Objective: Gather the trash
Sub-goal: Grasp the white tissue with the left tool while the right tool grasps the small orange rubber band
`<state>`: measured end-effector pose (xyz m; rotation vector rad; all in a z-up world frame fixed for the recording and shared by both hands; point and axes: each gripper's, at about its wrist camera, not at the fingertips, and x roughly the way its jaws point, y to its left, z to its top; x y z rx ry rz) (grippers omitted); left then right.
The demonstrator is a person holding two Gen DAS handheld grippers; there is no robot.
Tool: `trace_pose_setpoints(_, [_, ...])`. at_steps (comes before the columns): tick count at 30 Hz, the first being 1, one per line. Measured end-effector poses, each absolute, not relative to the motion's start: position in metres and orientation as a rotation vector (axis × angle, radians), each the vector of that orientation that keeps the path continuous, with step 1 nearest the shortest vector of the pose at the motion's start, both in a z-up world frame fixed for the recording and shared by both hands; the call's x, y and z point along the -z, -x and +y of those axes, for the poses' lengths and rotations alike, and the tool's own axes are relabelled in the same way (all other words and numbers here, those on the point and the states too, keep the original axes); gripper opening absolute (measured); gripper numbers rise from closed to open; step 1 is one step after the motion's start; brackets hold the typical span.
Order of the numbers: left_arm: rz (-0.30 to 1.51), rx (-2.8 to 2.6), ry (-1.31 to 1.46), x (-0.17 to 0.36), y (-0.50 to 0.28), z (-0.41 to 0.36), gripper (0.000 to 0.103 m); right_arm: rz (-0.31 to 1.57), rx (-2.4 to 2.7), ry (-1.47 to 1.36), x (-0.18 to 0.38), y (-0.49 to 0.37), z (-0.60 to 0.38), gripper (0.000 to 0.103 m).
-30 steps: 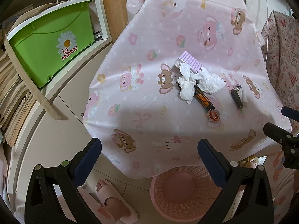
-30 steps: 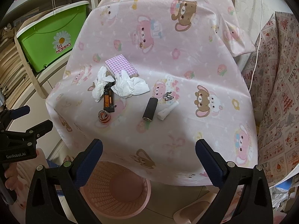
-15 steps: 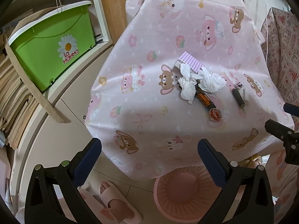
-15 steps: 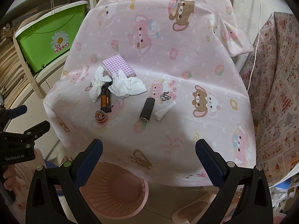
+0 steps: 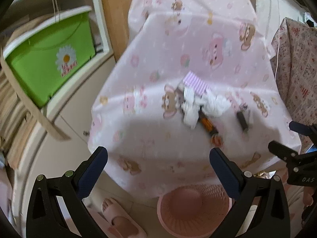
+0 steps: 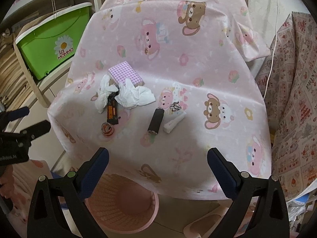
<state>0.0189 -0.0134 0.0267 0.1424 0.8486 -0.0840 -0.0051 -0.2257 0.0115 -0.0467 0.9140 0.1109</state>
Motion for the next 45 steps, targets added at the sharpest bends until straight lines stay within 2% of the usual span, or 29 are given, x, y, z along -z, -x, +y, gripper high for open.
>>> trace_pose_setpoints(10, [0.803,0.135,-0.197,-0.062,-0.059,-0.023,0.100,0.899,-0.073,0.024,-0.053,-0.016,-0.244,0.100])
trace_pose_setpoints(12, [0.807,0.138,-0.179,-0.066,-0.072,-0.022,0.100,0.899,-0.051,0.046,-0.059,-0.026,-0.246,0.090])
trace_pose_setpoints(16, [0.831,0.157,-0.123,-0.060,-0.085,-0.018,0.100,0.930,-0.091,0.020,-0.055,-0.046,-0.253,0.081])
trace_pose_setpoints(19, [0.870,0.167,-0.102,-0.038,-0.093,-0.018,0.099,0.938,-0.066,-0.033,-0.038,-0.055,-0.262,0.068])
trace_pose_setpoints(21, [0.903,0.167,-0.111,-0.022,-0.096,-0.020,0.096,0.963,-0.043,-0.069,-0.019,-0.058,-0.268,0.053])
trace_pose_setpoints(23, [0.928,0.186,-0.102,-0.011,-0.100,-0.023,0.090,1.017,-0.035,-0.079,-0.004,-0.061,-0.271,0.043])
trace_pose_setpoints(25, [0.930,0.182,-0.107,-0.002,-0.105,-0.029,0.086,1.057,-0.063,-0.119,0.004,-0.064,-0.275,0.042])
trace_pose_setpoints(31, [1.022,0.207,-0.060,0.029,-0.124,-0.042,0.063,1.108,-0.077,-0.122,0.015,-0.071,-0.276,0.042])
trace_pose_setpoints(33, [1.034,0.214,-0.039,0.034,-0.127,-0.043,0.059,1.113,-0.094,-0.145,0.015,-0.069,-0.276,0.043])
trace_pose_setpoints(34, [1.034,0.215,-0.033,0.035,-0.128,-0.045,0.057,1.113,-0.098,-0.153,0.015,-0.070,-0.275,0.044])
trace_pose_setpoints(36, [1.032,0.228,-0.027,0.038,-0.127,-0.048,0.055,1.106,-0.098,-0.156,0.013,-0.070,-0.275,0.053])
trace_pose_setpoints(42, [1.034,0.230,0.005,0.051,-0.131,-0.052,0.040,1.063,-0.083,-0.095,0.006,-0.069,-0.267,0.057])
trace_pose_setpoints(45, [1.047,0.245,0.054,0.054,-0.134,-0.047,0.022,1.055,-0.086,-0.081,0.004,-0.068,-0.266,0.057])
